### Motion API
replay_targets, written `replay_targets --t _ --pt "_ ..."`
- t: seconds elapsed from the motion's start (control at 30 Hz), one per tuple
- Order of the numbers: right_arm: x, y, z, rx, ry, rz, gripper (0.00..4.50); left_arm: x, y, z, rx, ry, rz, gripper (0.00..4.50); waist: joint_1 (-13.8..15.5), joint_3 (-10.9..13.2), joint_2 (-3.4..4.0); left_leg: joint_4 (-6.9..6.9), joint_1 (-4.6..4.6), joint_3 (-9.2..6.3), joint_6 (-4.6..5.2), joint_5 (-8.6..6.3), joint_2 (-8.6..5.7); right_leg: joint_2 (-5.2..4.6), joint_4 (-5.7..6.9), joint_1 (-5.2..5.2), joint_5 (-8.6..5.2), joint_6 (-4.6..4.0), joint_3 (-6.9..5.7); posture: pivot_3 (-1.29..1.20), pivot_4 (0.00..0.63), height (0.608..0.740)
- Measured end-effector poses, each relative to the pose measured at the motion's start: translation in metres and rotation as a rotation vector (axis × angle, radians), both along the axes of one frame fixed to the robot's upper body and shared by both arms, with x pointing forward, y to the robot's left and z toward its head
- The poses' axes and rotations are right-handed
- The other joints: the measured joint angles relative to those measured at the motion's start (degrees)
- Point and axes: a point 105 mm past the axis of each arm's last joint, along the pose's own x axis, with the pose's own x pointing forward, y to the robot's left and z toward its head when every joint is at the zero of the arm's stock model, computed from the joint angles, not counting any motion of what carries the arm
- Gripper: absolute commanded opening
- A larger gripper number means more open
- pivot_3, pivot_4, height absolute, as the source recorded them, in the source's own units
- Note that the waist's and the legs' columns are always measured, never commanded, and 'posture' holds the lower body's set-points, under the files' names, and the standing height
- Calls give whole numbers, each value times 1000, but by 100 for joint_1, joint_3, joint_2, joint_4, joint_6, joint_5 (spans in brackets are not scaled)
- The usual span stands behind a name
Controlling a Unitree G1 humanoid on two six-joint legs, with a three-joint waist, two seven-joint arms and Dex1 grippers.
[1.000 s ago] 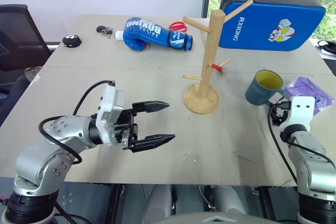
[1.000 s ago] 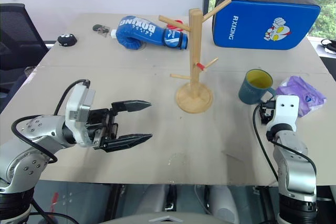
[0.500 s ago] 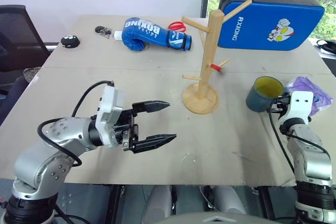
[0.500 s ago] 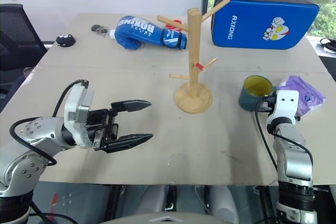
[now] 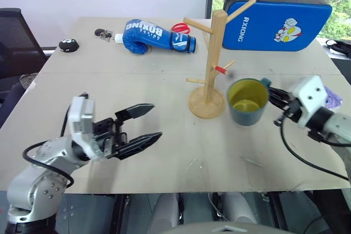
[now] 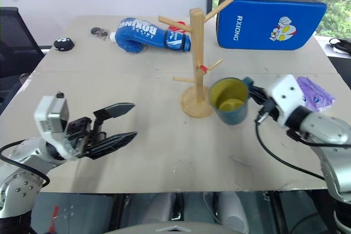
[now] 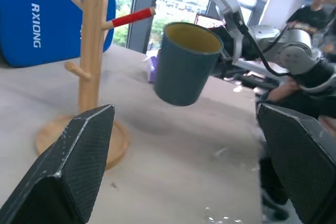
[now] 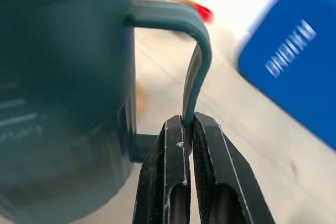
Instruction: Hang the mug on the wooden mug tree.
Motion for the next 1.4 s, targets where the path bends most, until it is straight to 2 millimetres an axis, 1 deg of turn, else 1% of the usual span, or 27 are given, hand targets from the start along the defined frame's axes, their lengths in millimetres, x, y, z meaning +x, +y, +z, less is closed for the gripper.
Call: replay_targets --t 0.03,0.13,0.33,0.43,0.5,0.57,0.7,0.83,0.93,1.0,1.07,1.1,1.17,1.23,1.27,1.3,1.37,1.4 --pt "0 10 5 -10 -8 20 64 -1 3 -1 4 10 -1 4500 3 0 0 0 -2 0 0 0 -1 -2 0 0 -1 -2 1 0 150 740" --pt "2 24 13 -37 -8 43 64 -2 6 -2 2 26 -1 4500 37 1 -3 1 -11 -2 0 0 -6 -11 -4 -1 0 -4 -3 0 150 740" --pt "8 32 27 -75 -6 30 64 0 6 -1 1 47 1 4500 56 2 -3 2 -21 -2 -19 11 -9 -14 -10 -6 5 6 -3 0 150 740" --pt "11 41 38 -92 -28 41 64 1 1 6 2 30 3 4500 35 2 -3 2 -21 -4 -11 6 -6 -12 -8 -6 5 6 -6 0 150 740" --pt "12 45 46 -88 -43 44 64 1 -1 6 2 29 3 4500 18 2 -4 2 -20 -4 0 0 -6 -12 -7 -6 5 7 -5 0 150 740" --pt "11 50 46 -95 -35 56 64 0 -1 6 3 35 8 4500 6 2 -4 2 -20 -5 0 0 -6 -12 -7 -6 6 7 -7 0 150 740" --pt "11 53 42 -128 7 51 64 -1 1 2 -3 56 16 4500 2 2 -2 2 -21 -2 -1 0 -6 -14 -7 -7 5 7 -5 0 150 740" --pt "21 60 41 -137 40 7 64 -4 3 4 -10 50 21 4500 -20 2 -4 1 -19 -1 -1 0 -4 -13 -6 -10 4 3 -5 0 150 740" --pt "30 59 34 -139 88 -32 868 -7 8 8 -24 45 33 4500 -9 2 -3 1 -21 -3 -3 1 -4 -13 -4 -11 4 2 -8 0 150 740" --pt "31 57 31 -133 110 -44 1705 -8 9 9 -28 48 40 4500 17 4 -1 1 -27 -4 -21 12 -6 -17 -6 -12 5 5 -11 0 150 740" --pt "29 49 31 -125 124 -45 2766 -9 5 14 -34 36 39 4500 38 3 -3 1 -31 -6 -21 12 -10 -22 -11 -10 6 7 -11 0 150 740" --pt "25 45 30 -124 135 -29 3015 -10 3 17 -39 30 38 4500 42 3 -3 1 -31 -5 -20 11 -11 -24 -12 -10 7 8 -11 0 150 740" --pt "17 39 28 -99 150 21 3015 -8 0 19 -38 27 53 4500 31 3 -4 0 -30 -2 -18 10 -12 -24 -14 -9 9 14 -8 0 150 740" --pt "5 32 28 -28 169 87 3015 -4 -1 18 -33 33 87 4500 34 3 -6 -3 -29 -6 -6 3 -12 -22 -15 -6 11 18 -11 0 150 740" --pt "-3 23 28 28 181 114 3015 -2 -2 13 -20 53 110 4500 47 3 -6 -6 -27 -9 4 -3 -12 -21 -17 -3 11 19 -14 0 150 740" --pt "-6 18 26 50 191 124 3015 0 -1 10 -11 69 125 4500 45 3 -6 -6 -26 -6 4 -3 -12 -19 -15 -4 12 19 -12 0 150 740" --pt "-16 2 18 87 191 126 3015 5 1 0 34 89 181 4500 50 2 -8 -9 -23 -7 6 -4 -11 -16 -16 -3 11 18 -13 0 150 740" --pt "-23 -5 8 100 211 130 3015 8 3 -5 52 104 208 4500 55 2 -7 -9 -20 -7 6 -4 -11 -14 -14 -2 10 18 -12 0 150 740"
